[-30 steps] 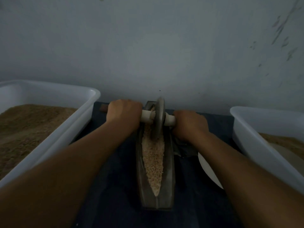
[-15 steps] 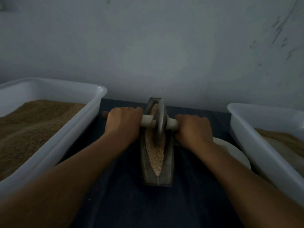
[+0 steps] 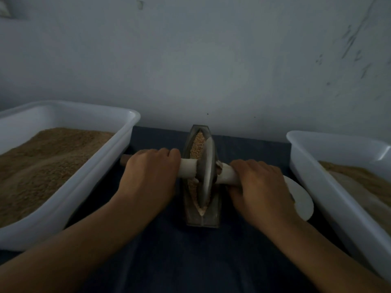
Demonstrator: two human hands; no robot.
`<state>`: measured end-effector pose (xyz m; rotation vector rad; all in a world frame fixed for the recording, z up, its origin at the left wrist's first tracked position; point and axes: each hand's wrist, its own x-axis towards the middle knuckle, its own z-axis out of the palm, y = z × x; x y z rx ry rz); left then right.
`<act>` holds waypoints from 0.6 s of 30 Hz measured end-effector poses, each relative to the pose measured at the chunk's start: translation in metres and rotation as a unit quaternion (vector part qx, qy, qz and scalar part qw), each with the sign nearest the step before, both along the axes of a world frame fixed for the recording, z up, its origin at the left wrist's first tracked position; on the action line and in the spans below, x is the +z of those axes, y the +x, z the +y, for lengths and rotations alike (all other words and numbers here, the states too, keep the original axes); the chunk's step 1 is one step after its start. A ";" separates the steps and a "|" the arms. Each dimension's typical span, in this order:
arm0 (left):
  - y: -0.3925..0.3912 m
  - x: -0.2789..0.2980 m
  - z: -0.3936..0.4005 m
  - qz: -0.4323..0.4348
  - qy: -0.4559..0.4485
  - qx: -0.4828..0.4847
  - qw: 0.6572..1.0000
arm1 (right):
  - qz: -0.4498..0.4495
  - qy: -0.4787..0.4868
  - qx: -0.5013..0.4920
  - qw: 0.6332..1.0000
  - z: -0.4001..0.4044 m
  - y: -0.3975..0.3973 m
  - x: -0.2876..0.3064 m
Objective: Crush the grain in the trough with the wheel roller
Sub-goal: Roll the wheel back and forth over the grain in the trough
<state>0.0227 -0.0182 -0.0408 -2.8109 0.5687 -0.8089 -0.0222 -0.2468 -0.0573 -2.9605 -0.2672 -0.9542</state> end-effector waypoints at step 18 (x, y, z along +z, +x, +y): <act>0.124 0.003 -0.035 0.087 -0.049 0.031 0.995 | 0.097 -0.041 -0.085 0.991 -0.018 0.148 0.000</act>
